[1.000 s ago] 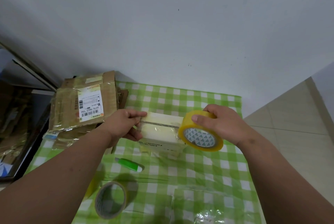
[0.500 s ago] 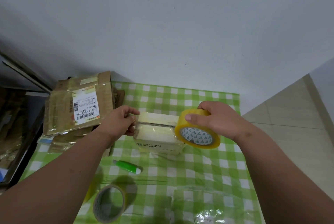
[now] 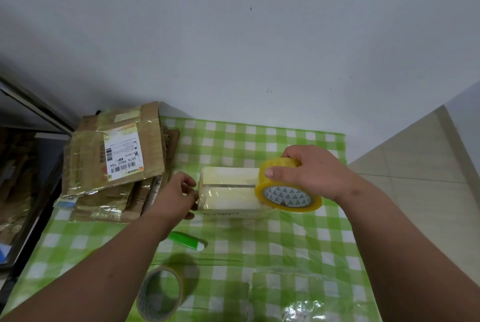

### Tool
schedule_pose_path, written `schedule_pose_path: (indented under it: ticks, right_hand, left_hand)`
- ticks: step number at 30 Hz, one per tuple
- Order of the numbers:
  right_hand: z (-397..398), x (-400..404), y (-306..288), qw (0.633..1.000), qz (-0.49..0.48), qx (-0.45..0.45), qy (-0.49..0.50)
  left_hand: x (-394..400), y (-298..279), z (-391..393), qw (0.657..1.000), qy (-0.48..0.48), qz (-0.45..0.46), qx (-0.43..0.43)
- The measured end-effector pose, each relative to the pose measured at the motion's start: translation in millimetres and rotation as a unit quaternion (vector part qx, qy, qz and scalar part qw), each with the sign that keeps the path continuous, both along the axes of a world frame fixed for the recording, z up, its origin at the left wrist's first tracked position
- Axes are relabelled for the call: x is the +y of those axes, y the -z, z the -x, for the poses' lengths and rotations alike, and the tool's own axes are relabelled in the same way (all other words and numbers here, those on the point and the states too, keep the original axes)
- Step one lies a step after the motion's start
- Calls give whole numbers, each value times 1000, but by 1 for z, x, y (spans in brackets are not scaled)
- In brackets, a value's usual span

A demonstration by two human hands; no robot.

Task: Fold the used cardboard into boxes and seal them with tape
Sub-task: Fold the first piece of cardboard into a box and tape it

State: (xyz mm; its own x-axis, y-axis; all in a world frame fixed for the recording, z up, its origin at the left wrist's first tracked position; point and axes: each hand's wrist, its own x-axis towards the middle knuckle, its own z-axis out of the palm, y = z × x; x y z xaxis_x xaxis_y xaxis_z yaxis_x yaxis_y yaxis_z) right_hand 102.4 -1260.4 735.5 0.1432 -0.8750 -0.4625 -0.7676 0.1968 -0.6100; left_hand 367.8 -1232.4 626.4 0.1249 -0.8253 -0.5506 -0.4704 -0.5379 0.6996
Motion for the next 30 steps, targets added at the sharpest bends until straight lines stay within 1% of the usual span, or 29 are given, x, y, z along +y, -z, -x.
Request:
schedule_pose_path:
  ticks: [2, 4, 7, 8, 11, 12, 13, 15, 17, 18, 19, 20, 21, 22, 23, 24, 25, 27, 29, 30]
  right_hand:
    - [1, 0, 2, 1000, 3, -1, 0]
    - [0, 0, 3, 1000, 7, -4, 0]
    - [-3, 1, 3, 1000, 16, -5, 1]
    - [-4, 1, 4, 1000, 18, -6, 2]
    - [-4, 1, 6, 1000, 24, -11, 5]
    - [-3, 1, 6, 1000, 24, -14, 7]
    - [-3, 1, 7, 1000, 23, -16, 7]
    - [-4, 1, 7, 1000, 25, -17, 5]
    - [-3, 3, 7, 999, 28, -19, 3]
    - [-2, 4, 7, 999, 29, -23, 2]
    - [-2, 5, 7, 999, 31, -25, 1]
    - [-1, 5, 8, 999, 32, -28, -1]
    - [0, 6, 8, 999, 31, -29, -2]
    - [1, 6, 8, 999, 31, -31, -2]
    - [1, 7, 7, 999, 31, -30, -1]
    - [1, 8, 7, 999, 31, -32, 1]
    - [1, 8, 6, 999, 31, -34, 3]
    - [1, 9, 6, 999, 32, -35, 3]
    - [3, 9, 5, 998, 28, -49, 0]
    - [6, 9, 6, 997, 24, -72, 9]
  left_hand:
    - [5, 1, 4, 1000, -14, 20, -1]
    - [4, 0, 3, 998, -16, 50, -31]
    - [-1, -2, -1, 995, 16, 55, -83]
    - [-2, -6, -2, 997, 14, 40, -72]
    - [-7, -22, -2, 999, -26, -23, 30]
    - [-8, -27, -2, 999, -12, -36, 30]
    - [-8, -30, -2, 999, 24, -37, 3]
    - [-8, -32, 1, 992, 89, -22, -81]
    - [-6, -28, 6, 986, 89, -7, -141]
    - [-5, -27, 10, 985, 70, 17, -155]
    - [-4, -25, 13, 982, 59, 60, -169]
    - [-3, -24, 17, 973, 77, 110, -190]
    - [-2, -24, 21, 956, 130, 153, -216]
    - [-1, -22, 27, 933, 207, 171, -242]
    - [0, -22, 34, 907, 285, 164, -262]
    - [1, -20, 41, 888, 341, 142, -274]
    - [2, -18, 46, 879, 364, 117, -284]
    - [3, -15, 51, 874, 373, 88, -300]
    - [4, -12, 53, 866, 377, 77, -319]
    - [5, -10, 53, 859, 381, 76, -333]
